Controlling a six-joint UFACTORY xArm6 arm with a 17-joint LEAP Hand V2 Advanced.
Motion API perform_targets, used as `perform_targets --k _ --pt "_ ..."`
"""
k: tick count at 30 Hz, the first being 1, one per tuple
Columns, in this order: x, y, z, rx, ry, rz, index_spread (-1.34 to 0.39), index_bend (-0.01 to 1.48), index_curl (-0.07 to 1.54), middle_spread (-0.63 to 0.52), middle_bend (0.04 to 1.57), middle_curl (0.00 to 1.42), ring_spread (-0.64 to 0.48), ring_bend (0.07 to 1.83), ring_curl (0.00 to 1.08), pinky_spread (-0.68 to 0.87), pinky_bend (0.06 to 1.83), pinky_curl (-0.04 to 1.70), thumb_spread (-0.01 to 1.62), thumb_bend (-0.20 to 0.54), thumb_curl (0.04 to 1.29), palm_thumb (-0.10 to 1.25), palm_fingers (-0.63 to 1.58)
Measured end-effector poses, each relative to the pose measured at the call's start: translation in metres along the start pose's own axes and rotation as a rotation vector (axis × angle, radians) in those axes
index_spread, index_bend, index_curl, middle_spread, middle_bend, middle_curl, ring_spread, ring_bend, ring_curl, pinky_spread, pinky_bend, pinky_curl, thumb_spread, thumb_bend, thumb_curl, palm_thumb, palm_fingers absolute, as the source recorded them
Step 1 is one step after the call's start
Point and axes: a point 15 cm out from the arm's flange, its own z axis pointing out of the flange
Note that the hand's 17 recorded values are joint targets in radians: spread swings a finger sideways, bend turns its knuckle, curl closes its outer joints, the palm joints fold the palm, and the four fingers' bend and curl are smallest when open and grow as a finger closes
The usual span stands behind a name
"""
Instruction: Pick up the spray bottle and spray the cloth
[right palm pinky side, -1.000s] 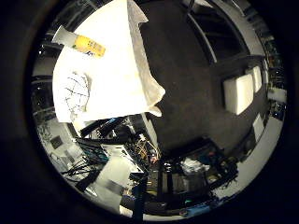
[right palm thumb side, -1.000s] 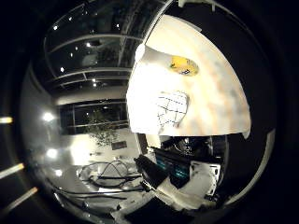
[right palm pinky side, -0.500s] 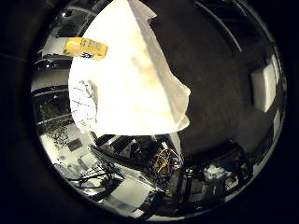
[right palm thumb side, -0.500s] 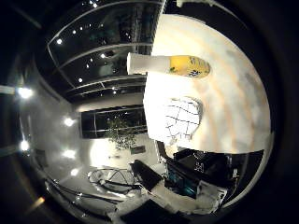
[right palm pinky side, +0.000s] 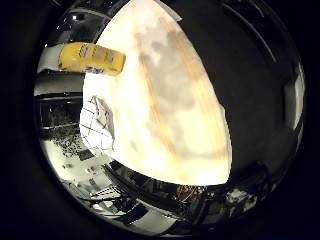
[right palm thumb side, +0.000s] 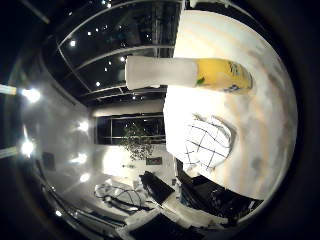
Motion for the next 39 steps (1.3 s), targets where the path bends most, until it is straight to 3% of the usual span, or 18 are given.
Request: perform_targets --k 8,21,25,28,29,31,32,35,39 --pt "-0.012 -0.031 0.02 -0.02 -0.014 -0.049 -0.2 0.14 0.2 0.21 0.2 0.31 0.21 0.25 0.27 0.33 0.36 0.33 0.85 -0.034 0.31 0.39 -0.02" --pt "-0.053 -0.046 0.076 -0.075 -0.065 -0.096 -0.17 0.15 0.22 0.2 0.22 0.33 0.19 0.29 0.28 0.33 0.37 0.33 0.85 -0.034 0.31 0.4 0.03" --pt "-0.06 -0.047 0.097 -0.072 -0.104 -0.077 -0.14 0.15 0.24 0.15 0.24 0.34 0.16 0.37 0.29 0.3 0.39 0.32 0.87 -0.026 0.31 0.44 0.2" --pt "-0.062 -0.055 0.113 -0.048 -0.146 -0.042 -0.19 0.17 0.25 0.03 0.34 0.37 0.03 0.56 0.32 0.14 0.42 0.31 0.88 -0.015 0.32 0.53 0.55" --pt "-0.061 -0.058 0.117 -0.031 -0.167 -0.025 -0.23 0.15 0.24 -0.03 0.42 0.4 -0.06 0.69 0.36 0.01 0.53 0.32 0.88 -0.01 0.33 0.59 0.82" --pt "-0.062 -0.07 0.125 0.015 -0.214 0.005 -0.31 0.23 0.29 -0.1 0.53 0.45 -0.15 0.82 0.41 -0.2 0.75 0.38 0.89 -0.008 0.34 0.66 1.25" --pt "-0.065 -0.075 0.128 0.034 -0.241 0.021 -0.33 0.34 0.35 -0.13 0.66 0.5 -0.17 0.89 0.45 -0.28 0.82 0.43 0.89 -0.005 0.35 0.71 1.37" --pt "-0.081 -0.078 0.141 0.046 -0.348 0.061 -0.34 0.7 0.52 -0.13 0.94 0.6 -0.2 1.05 0.52 -0.31 1.0 0.52 0.87 -0.005 0.37 0.84 1.44" --pt "-0.106 -0.073 0.149 0.024 -0.466 0.085 -0.28 0.98 0.66 -0.11 1.15 0.66 -0.18 1.27 0.59 -0.26 1.18 0.64 0.86 -0.011 0.42 0.94 1.32"
